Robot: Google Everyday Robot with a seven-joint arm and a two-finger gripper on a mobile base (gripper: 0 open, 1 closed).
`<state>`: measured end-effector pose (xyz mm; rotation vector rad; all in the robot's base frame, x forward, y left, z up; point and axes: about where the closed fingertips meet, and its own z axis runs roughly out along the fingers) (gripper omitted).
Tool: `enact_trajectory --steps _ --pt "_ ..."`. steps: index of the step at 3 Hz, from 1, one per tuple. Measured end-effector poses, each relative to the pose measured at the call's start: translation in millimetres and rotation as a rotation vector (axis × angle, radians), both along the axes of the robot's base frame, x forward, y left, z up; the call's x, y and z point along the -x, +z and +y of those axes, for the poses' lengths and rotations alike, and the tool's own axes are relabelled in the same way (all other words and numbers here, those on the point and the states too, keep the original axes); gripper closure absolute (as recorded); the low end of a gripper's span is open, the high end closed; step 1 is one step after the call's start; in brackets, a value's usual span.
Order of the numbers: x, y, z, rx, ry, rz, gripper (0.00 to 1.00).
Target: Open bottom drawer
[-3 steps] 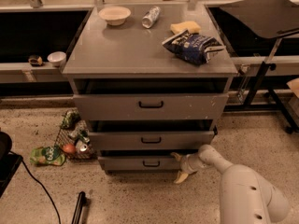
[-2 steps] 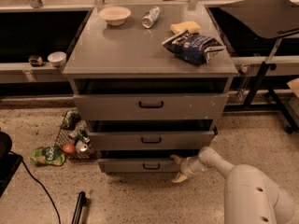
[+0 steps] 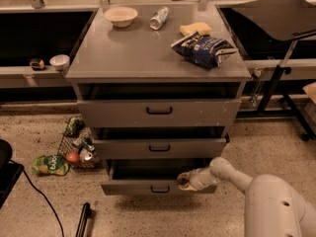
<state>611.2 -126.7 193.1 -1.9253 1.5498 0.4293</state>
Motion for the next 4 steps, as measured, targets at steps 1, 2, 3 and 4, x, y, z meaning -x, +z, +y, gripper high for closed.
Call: enact_trajectory --steps 1,2,3,4 --pt "15.6 8.4 7.6 -0.037 0.021 0.004 1.0" --pt "23.0 10.9 13.8 -0.059 0.045 0.015 0.82" --pt "23.0 10.9 13.8 -0.059 0.045 0.015 0.58" --pt "23.1 10.8 13.9 -0.059 0.045 0.015 0.35"
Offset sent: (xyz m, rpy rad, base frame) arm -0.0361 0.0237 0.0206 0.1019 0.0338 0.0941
